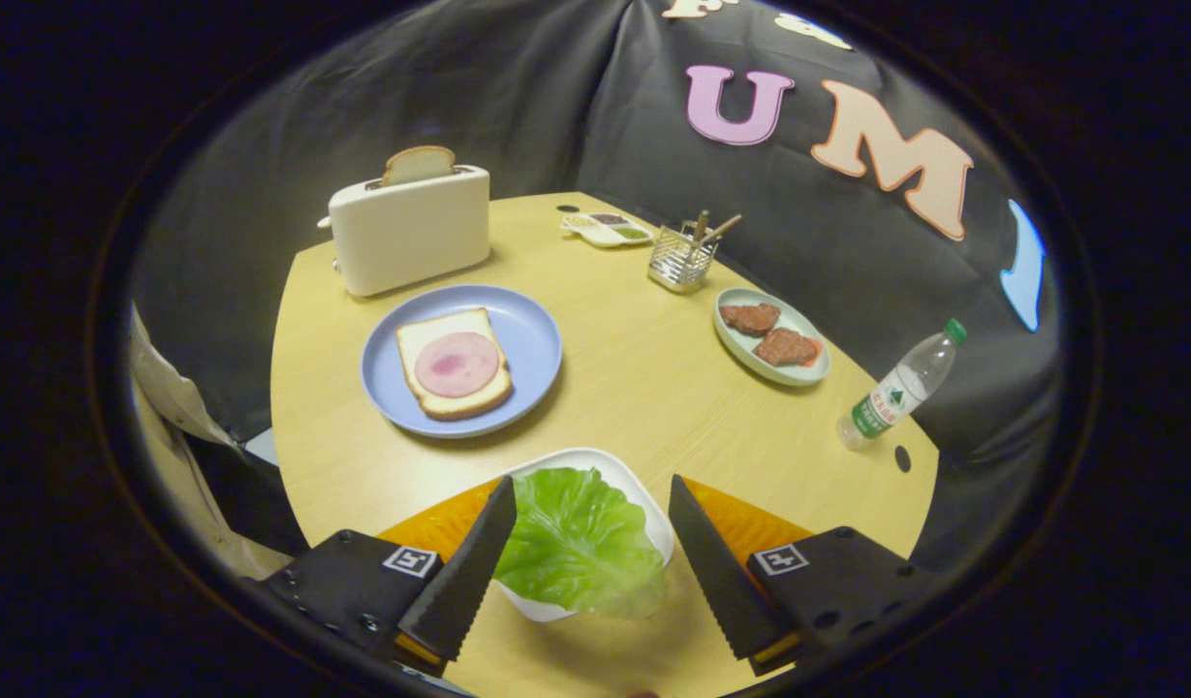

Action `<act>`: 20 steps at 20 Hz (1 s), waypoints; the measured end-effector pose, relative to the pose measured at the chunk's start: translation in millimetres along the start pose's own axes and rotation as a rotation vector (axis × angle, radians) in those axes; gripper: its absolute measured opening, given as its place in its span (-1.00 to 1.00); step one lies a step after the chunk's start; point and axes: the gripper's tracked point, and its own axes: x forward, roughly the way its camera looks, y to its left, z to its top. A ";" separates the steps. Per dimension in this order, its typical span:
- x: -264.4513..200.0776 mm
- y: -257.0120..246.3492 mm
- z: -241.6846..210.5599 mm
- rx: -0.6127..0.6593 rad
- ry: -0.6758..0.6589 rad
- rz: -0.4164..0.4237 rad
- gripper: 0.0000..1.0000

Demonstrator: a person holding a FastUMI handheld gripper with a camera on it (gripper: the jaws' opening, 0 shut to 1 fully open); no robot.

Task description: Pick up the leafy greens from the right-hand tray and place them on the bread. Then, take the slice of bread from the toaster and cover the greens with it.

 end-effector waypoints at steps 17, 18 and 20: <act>38.5 9.1 -61.1 0.045 0.195 0.045 1.00; 39.9 9.3 -64.1 0.051 0.208 0.044 1.00; 39.1 12.3 -67.0 0.080 0.221 0.060 1.00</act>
